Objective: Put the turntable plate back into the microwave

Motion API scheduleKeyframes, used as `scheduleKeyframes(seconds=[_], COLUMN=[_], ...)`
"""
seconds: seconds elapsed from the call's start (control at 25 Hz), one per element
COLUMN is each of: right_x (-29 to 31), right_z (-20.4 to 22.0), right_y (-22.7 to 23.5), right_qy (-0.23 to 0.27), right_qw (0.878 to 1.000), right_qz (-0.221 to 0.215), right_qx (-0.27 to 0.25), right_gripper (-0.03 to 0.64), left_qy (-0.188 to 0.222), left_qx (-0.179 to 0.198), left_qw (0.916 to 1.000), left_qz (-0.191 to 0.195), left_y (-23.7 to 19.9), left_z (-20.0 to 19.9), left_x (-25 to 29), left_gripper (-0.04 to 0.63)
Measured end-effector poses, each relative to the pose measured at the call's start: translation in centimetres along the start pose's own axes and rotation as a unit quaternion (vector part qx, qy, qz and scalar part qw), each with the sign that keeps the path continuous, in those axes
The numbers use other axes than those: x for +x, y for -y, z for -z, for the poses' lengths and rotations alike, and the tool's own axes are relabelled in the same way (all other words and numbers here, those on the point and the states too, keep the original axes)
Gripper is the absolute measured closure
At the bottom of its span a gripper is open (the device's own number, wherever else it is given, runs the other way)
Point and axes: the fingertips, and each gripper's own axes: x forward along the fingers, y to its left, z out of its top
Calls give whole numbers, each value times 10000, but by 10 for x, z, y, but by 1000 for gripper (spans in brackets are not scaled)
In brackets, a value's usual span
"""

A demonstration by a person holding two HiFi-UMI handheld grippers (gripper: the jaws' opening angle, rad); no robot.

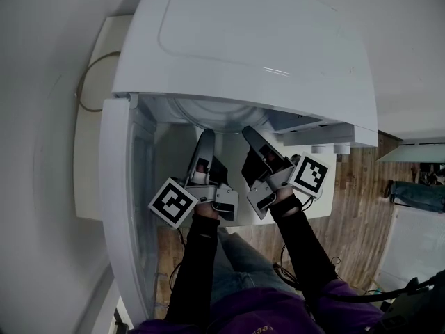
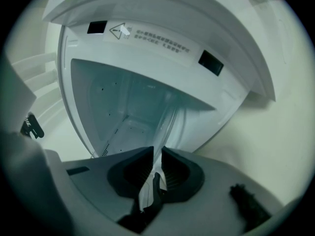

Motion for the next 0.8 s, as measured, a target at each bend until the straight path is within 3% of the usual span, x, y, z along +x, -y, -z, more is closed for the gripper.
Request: scheduleKeyframes(seconds=[0.12, 0.16, 0.2, 0.28, 0.56, 0.8], right_x=[4, 6, 7, 9, 17, 22], right_z=[-4, -5, -6, -5, -5, -7], right_y=[6, 6, 6, 5, 8, 8], right_qy=[21, 23, 18, -17, -110, -165], right_qw=[10000, 10000, 10000, 9999, 9997, 9995], right_qz=[47, 44, 30, 16, 72, 73], right_qx=[-21, -45, -82, -155, -194, -271], right_gripper=[560, 560, 560, 560, 560, 560], left_qy=[-145, -248, -380, -590, -685, -679], left_qx=[118, 215, 333, 407, 50, 280], left_qw=[9997, 9989, 9973, 9950, 9973, 9971], left_qz=[-156, -321, -527, -694, -241, -186], left_y=[-6, -13, -21, -30, -16, -12], left_z=[2, 4, 7, 14, 26, 21], left_x=[4, 4, 3, 0, 6, 16], left_gripper=[487, 507, 589, 592, 591, 591])
